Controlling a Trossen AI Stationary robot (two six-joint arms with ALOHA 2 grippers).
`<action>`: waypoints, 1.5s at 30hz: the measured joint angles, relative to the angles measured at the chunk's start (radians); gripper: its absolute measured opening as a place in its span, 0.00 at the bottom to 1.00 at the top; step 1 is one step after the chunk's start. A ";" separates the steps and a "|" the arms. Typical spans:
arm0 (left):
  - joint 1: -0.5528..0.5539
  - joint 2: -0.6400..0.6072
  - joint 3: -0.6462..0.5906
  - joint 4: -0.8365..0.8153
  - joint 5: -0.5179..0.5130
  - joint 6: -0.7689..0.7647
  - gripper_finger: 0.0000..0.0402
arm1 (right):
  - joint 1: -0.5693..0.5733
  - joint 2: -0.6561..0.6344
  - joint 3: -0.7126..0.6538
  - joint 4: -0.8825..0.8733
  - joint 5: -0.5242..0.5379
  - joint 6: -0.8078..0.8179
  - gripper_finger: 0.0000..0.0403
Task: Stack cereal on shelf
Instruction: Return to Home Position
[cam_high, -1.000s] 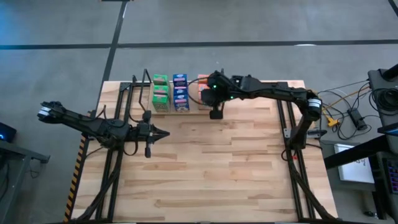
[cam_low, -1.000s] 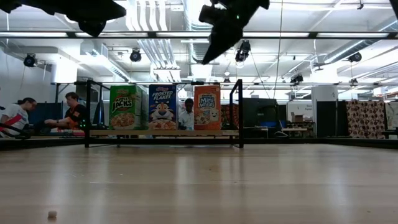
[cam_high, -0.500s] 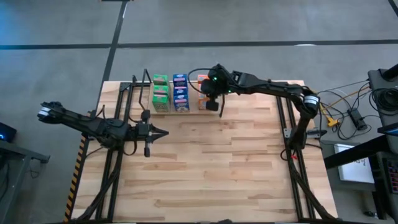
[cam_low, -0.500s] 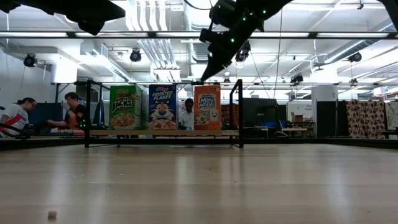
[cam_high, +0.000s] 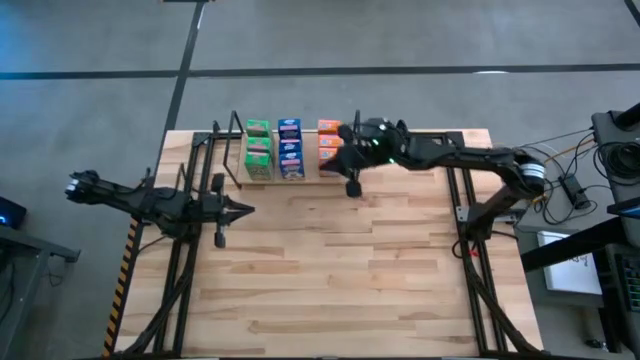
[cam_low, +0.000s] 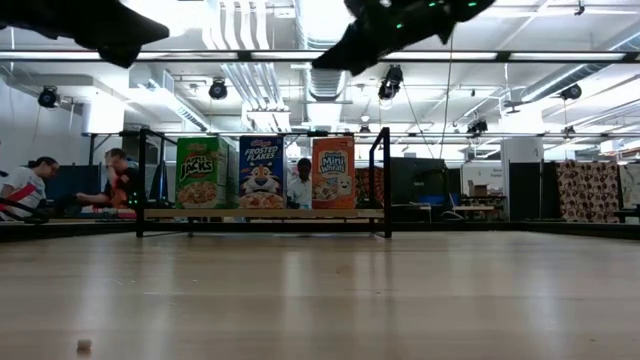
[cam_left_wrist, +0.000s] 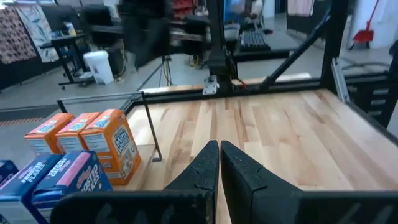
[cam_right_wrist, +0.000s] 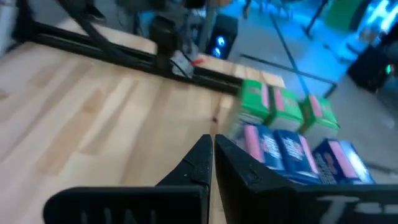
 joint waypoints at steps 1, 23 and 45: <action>0.000 -0.025 -0.014 0.001 0.000 -0.001 0.00 | 0.009 -0.030 -0.044 0.033 -0.001 0.000 0.02; 0.001 -0.400 -0.222 -0.023 -0.039 -0.077 0.00 | 0.106 -0.566 -0.812 0.596 0.000 0.068 0.02; 0.002 -0.410 -0.224 -0.020 -0.042 -0.081 0.00 | 0.106 -1.110 -1.168 0.652 0.001 0.156 0.02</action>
